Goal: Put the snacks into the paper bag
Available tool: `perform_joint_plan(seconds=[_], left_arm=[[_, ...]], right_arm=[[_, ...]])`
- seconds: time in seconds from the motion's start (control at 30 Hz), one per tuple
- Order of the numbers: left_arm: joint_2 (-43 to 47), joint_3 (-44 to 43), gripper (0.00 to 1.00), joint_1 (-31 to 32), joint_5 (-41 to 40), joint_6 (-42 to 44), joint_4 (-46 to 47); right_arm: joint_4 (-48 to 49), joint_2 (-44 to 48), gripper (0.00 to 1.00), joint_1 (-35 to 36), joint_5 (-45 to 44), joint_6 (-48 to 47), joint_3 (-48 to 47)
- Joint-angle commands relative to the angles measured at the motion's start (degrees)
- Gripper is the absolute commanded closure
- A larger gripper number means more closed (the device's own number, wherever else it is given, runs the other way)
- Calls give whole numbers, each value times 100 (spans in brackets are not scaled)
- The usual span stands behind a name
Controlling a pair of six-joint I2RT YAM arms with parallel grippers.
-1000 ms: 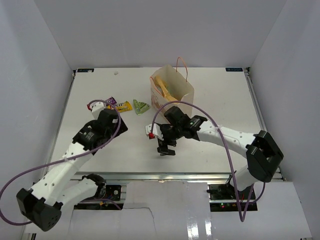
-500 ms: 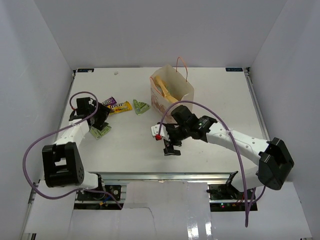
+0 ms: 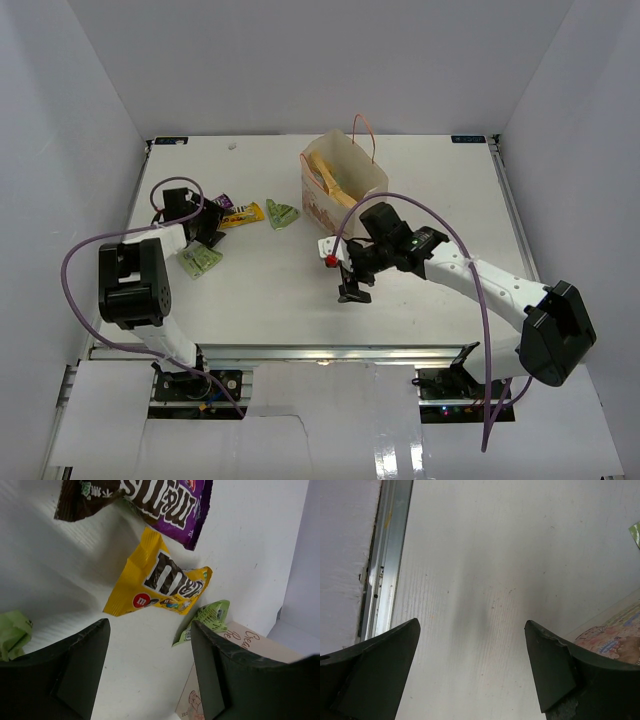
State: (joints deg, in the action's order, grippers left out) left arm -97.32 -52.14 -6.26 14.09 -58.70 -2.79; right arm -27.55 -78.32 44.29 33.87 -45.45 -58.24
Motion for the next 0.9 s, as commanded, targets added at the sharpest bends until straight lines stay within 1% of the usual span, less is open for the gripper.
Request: perform_joint_plan(seconds=[0.0,0.27,0.37,0.4,0.43,0.5,0.6,0.63,0.7,0.77,0.83,0.87], left_arm=[[-173,-252,25,-24,-90,148,235],[-437,-402,30,-33,-433,350,129],[-551,-464,41,-24,-328,438,225],[-577,-464,48,-24,-241,482,235],[-595,-455,50,-24,-222,525,287],[-587,-359,62,-24,-196,570,498],[-499,-227,71,-33,-161,640,700],[-412,-139,76,-24,-100,684,761],[-236,-77,80,-33,-3,867,876],[-86,10,87,-24,190,1052,885],[107,116,90,-24,322,1325,885],[360,273,93,-24,427,1395,876]], right_arm=[[-75,98,9,-61,243,19,-47],[-233,203,10,-87,340,10,-3],[-338,212,12,-123,445,-7,-99],[-487,256,12,-140,515,-42,-135],[-592,291,12,-140,646,-225,-179],[-829,440,12,-140,753,-402,-284],[-901,616,12,-140,850,-649,-390],[-901,643,12,-140,876,-667,-416],[-875,643,12,-140,920,-632,-513],[-866,617,13,-140,1007,-605,-574],[-849,573,14,-132,1121,-605,-645],[-805,555,14,-140,1157,-597,-671]])
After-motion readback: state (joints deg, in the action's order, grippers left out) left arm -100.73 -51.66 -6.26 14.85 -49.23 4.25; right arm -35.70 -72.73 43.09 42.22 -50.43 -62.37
